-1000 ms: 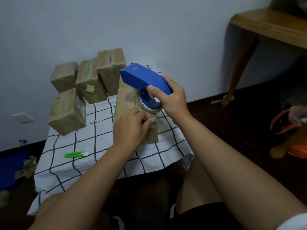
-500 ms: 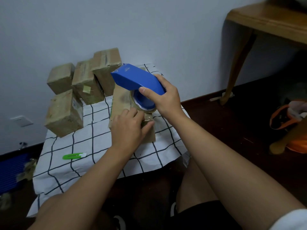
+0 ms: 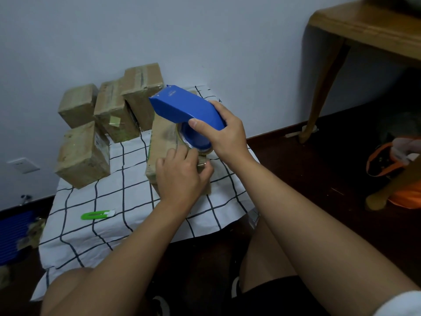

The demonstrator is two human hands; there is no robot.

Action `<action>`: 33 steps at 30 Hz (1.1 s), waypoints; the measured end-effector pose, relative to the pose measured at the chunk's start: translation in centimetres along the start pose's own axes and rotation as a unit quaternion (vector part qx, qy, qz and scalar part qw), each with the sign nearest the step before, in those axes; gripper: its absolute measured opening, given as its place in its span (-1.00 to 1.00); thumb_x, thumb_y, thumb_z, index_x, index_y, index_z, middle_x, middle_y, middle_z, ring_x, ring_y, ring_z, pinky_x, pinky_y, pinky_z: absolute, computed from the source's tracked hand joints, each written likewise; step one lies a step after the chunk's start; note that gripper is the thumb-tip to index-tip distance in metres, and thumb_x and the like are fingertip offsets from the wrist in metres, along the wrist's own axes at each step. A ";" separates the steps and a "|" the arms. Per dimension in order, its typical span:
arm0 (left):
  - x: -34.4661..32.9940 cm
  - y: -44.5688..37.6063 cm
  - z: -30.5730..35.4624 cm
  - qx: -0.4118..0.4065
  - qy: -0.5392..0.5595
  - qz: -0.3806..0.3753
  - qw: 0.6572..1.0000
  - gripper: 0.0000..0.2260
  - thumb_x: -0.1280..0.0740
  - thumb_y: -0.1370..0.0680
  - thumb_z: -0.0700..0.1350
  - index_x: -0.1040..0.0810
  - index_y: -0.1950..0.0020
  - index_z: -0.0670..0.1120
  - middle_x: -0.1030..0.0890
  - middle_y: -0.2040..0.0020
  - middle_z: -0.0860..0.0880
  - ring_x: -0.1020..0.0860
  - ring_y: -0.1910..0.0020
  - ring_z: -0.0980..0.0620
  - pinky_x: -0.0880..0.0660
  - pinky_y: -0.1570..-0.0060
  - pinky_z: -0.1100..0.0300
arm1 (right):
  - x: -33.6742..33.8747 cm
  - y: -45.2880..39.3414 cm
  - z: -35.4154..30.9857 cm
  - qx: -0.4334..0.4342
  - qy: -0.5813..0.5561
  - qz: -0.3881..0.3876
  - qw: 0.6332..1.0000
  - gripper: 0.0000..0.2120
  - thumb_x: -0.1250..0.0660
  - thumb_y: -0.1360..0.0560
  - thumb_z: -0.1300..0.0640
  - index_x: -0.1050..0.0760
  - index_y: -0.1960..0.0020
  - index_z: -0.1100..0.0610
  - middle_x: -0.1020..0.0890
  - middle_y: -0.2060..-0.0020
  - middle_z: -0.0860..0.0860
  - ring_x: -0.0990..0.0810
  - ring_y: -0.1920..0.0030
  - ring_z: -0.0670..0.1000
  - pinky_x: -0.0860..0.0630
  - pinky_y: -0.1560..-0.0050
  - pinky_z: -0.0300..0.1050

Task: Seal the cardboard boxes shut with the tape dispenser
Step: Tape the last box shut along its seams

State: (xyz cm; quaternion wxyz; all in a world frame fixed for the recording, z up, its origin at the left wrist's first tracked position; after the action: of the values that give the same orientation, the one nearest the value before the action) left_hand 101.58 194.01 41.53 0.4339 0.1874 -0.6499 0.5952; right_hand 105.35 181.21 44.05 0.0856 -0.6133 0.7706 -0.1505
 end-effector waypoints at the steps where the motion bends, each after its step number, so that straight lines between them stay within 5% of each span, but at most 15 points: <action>1: 0.0 0.1 -0.2 0.001 0.001 0.002 1.000 -0.73 -0.44 -0.42 0.02 -0.49 0.27 -0.15 -0.49 0.29 -0.11 -0.44 0.27 -0.15 -0.26 0.30 0.05 | 0.0 0.1 0.0 0.001 0.000 -0.001 1.000 -0.58 -0.50 -0.38 -0.17 -0.55 -0.17 -0.04 -0.59 -0.03 -0.04 -0.57 -0.04 0.02 -0.57 -0.10 0.11; 9: 0.1 1.0 -1.2 -0.022 0.068 0.017 0.997 -0.64 -0.39 -0.49 0.14 -0.47 0.25 -0.14 -0.46 0.26 -0.08 -0.40 0.26 -0.10 -0.32 0.28 0.03 | 0.2 0.1 0.1 -0.021 -0.009 0.001 1.000 -0.45 -0.53 -0.39 -0.12 -0.53 -0.30 0.06 -0.59 -0.16 0.03 -0.57 -0.15 0.05 -0.54 -0.20 0.13; 15: 0.3 1.3 -3.0 -0.048 0.124 -0.028 0.991 -0.81 -0.43 -0.51 -0.04 -0.55 0.16 -0.14 -0.46 0.21 -0.05 -0.41 0.22 -0.08 -0.41 0.23 -0.03 | 0.1 0.3 -0.1 -0.013 -0.017 0.005 1.000 -0.51 -0.53 -0.39 -0.11 -0.54 -0.24 0.04 -0.61 -0.11 0.02 -0.58 -0.11 0.05 -0.56 -0.15 0.13; 20: 0.3 0.7 -3.1 -0.042 0.144 -0.023 0.988 -0.77 -0.46 -0.50 0.00 -0.57 0.20 -0.15 -0.46 0.25 -0.06 -0.42 0.23 -0.09 -0.38 0.25 0.01 | 0.0 0.2 0.1 -0.016 -0.007 0.002 1.000 -0.44 -0.53 -0.39 -0.14 -0.51 -0.30 0.06 -0.58 -0.16 0.04 -0.57 -0.15 0.06 -0.56 -0.17 0.13; 33: -0.2 1.0 -2.8 -0.113 0.037 0.012 0.993 -0.72 -0.49 -0.46 0.00 -0.47 0.23 -0.14 -0.44 0.25 -0.10 -0.41 0.28 -0.14 -0.30 0.32 0.03 | -0.2 0.3 -0.1 -0.005 -0.003 0.010 1.000 -0.48 -0.53 -0.38 -0.12 -0.53 -0.27 0.05 -0.60 -0.14 0.01 -0.57 -0.13 0.03 -0.57 -0.17 0.10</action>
State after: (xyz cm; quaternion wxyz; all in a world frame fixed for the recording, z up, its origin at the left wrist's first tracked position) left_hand 101.83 196.79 40.51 0.4690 0.1076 -0.6985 0.5297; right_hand 105.08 181.49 44.05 0.0862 -0.6065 0.7773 -0.1435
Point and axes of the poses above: each hand's wrist, its own y-axis away from the middle knuckle, its own x-axis out of the back of the hand, z = x × y, the point moved 2 cm from there along -y, towards the middle knuckle
